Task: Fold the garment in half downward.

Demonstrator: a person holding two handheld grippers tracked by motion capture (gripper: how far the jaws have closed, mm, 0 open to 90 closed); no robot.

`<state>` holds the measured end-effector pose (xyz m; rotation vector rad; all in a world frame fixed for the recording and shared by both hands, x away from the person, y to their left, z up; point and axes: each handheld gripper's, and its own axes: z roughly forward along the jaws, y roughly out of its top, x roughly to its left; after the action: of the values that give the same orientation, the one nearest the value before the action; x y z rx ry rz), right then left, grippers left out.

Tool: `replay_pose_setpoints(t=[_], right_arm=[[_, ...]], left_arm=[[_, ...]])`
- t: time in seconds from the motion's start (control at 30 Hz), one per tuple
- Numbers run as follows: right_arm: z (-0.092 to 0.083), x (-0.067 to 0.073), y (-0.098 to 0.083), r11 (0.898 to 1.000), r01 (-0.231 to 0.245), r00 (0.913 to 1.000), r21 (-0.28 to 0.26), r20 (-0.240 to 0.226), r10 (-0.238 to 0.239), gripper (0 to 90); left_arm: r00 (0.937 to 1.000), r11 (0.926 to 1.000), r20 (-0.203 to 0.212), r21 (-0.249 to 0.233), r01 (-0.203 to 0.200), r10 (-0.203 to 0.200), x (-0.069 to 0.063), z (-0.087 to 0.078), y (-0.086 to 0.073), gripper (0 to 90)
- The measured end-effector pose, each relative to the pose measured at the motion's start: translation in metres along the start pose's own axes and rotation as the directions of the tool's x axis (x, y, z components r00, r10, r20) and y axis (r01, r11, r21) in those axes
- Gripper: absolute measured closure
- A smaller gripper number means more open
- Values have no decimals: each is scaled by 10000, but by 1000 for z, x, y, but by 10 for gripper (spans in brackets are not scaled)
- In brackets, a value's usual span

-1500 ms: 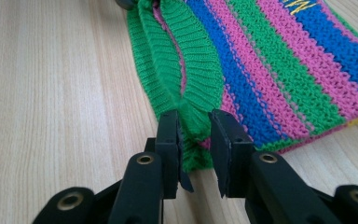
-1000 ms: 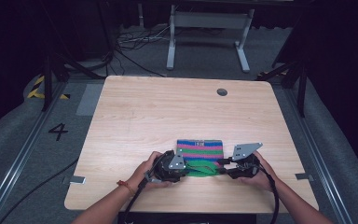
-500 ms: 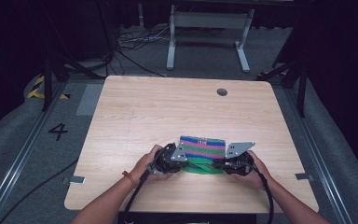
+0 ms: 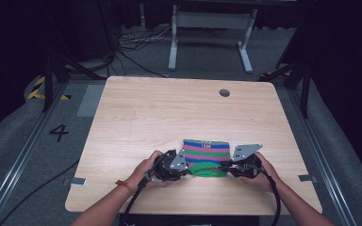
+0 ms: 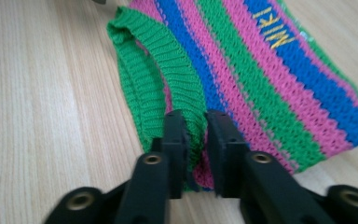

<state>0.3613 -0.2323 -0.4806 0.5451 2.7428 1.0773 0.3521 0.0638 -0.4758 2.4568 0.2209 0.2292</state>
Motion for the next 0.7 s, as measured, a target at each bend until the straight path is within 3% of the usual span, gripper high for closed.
replay_pose_setpoints(t=[0.13, 0.33, 0.47, 0.53, 0.57, 0.7], right_arm=[[-5, 0, -1, 9999, -69, 10000, -132, -26, 69, 669], [-26, -4, -4, 9986, -254, 9987, -455, 423, 273, 582], [-39, -8, -5, 9979, -311, 9968, -563, 715, 351, 523], [-48, -9, -6, 9966, -430, 9948, -698, 892, 492, 502], [-50, -9, -6, 9965, -409, 9943, -728, 950, 478, 492], [-60, -9, -12, 9974, -359, 9906, -631, 1293, 438, 457]], left_arm=[[9991, 9995, -287, -34, 316, -316, 4, -11, -7, 686], [9935, 9971, -883, -278, 701, -723, 10, -35, -20, 575], [9849, 9937, -1342, -385, 1049, -1092, 12, -52, -33, 510], [9826, 9919, -1384, -425, 1194, -1242, 13, -58, -38, 481], [9787, 9921, -1631, -323, 1208, -1245, 13, -62, -41, 472], [9739, 9900, -1780, -288, 1380, -1410, 13, -70, -50, 413]])
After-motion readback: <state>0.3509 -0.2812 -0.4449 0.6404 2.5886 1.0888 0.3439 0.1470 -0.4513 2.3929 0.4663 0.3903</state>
